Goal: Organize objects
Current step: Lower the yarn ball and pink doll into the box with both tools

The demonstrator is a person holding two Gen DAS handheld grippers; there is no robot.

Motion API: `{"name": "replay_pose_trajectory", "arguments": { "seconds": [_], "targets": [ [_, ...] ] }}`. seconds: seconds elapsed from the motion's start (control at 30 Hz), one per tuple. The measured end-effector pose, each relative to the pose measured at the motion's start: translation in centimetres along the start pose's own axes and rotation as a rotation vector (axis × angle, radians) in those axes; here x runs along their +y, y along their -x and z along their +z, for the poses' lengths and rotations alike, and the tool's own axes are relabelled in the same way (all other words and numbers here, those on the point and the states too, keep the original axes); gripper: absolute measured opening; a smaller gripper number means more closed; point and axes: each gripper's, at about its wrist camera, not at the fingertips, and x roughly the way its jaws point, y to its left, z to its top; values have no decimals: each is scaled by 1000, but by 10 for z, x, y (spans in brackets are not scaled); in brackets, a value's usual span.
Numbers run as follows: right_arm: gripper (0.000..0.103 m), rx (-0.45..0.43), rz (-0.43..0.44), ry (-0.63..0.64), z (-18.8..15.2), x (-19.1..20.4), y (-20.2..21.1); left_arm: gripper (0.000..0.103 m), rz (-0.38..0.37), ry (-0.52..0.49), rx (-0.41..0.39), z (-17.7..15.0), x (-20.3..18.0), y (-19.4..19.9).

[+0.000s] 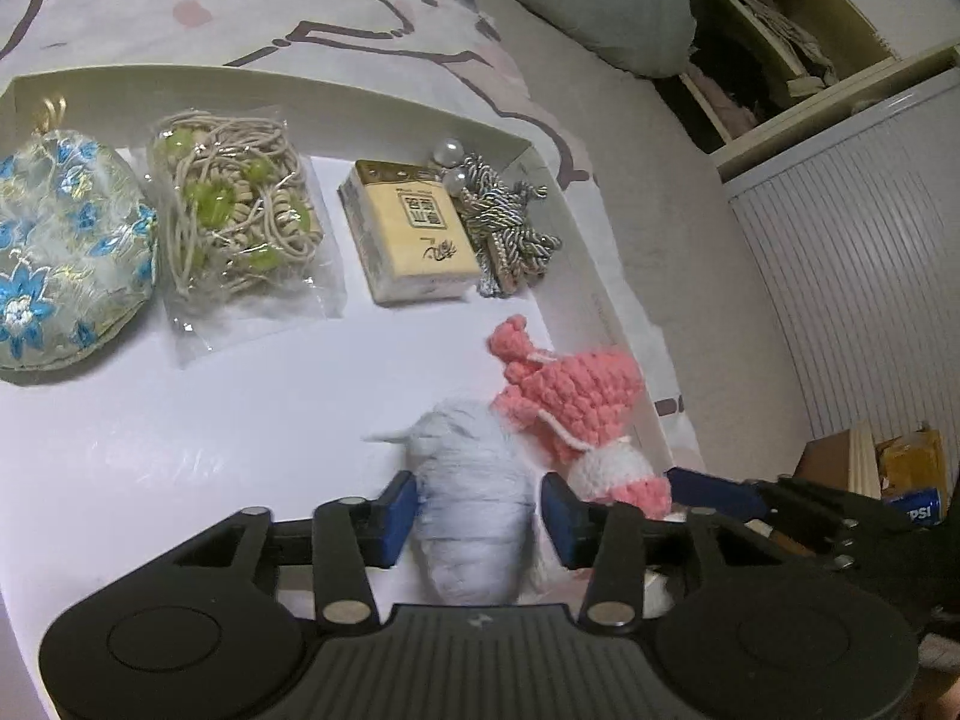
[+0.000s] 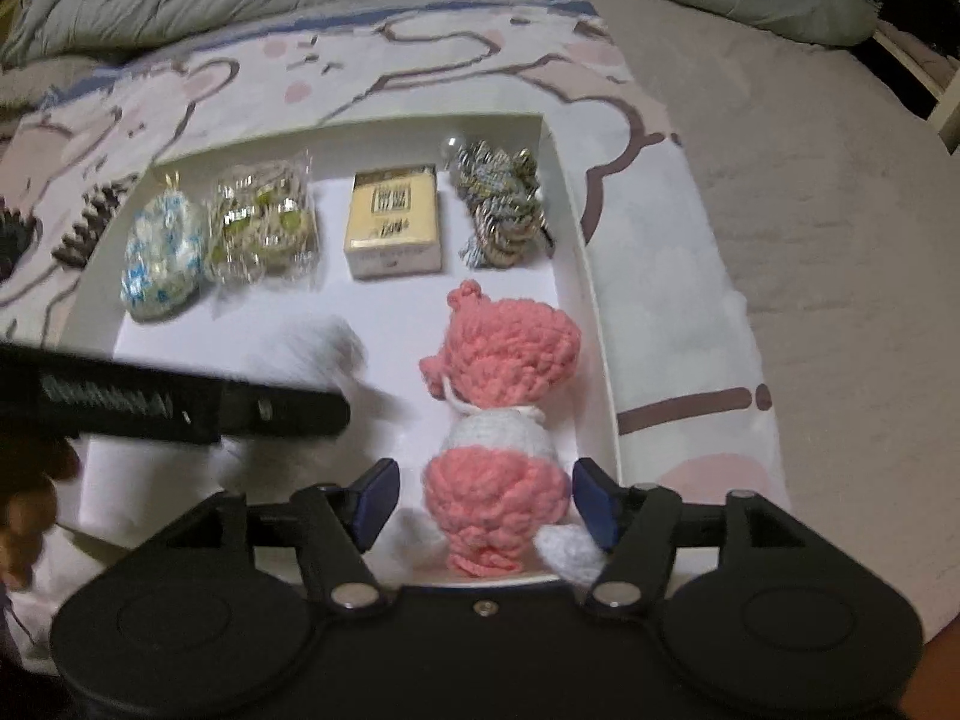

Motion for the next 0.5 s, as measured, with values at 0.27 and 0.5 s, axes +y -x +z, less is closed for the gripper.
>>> {"name": "replay_pose_trajectory", "arguments": {
  "seconds": [0.27, 0.5],
  "targets": [
    [61, -76, 23, -135, 2, -19, 17, 50, -8, 0, 6, 2, 1, 2],
    [56, -110, 35, -193, 4, -27, 24, 50, 2, -38, 7, 0, -4, 9]
  ]
}}
